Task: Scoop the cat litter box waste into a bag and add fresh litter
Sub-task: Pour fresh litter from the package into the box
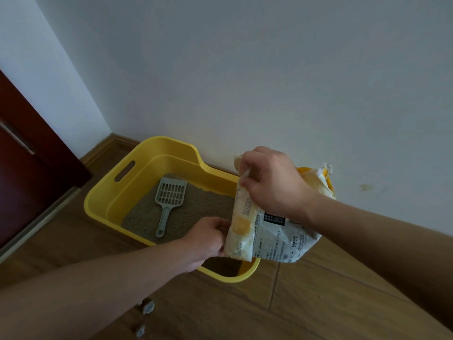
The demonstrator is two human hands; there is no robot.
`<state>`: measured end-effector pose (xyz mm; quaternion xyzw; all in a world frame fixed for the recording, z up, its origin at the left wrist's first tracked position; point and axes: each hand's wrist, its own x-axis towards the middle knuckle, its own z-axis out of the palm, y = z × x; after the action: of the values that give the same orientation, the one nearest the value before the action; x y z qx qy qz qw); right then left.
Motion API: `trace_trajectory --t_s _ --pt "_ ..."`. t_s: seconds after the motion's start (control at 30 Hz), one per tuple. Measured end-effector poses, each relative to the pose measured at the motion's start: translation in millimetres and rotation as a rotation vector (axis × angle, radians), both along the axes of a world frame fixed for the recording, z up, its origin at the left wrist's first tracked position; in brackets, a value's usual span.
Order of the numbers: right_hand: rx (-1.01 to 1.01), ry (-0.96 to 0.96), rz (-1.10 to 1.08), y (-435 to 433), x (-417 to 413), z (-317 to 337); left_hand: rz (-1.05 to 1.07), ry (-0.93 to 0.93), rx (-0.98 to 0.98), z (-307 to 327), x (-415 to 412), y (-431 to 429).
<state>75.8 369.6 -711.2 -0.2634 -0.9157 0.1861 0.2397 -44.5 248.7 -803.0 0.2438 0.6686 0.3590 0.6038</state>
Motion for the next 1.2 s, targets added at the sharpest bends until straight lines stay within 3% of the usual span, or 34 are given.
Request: trace_trajectory --t_s 1.2 --pt "0.004 0.036 -0.117 -2.1 62.9 27.8 0.024 0.107 0.062 32.7 15.3 12.9"
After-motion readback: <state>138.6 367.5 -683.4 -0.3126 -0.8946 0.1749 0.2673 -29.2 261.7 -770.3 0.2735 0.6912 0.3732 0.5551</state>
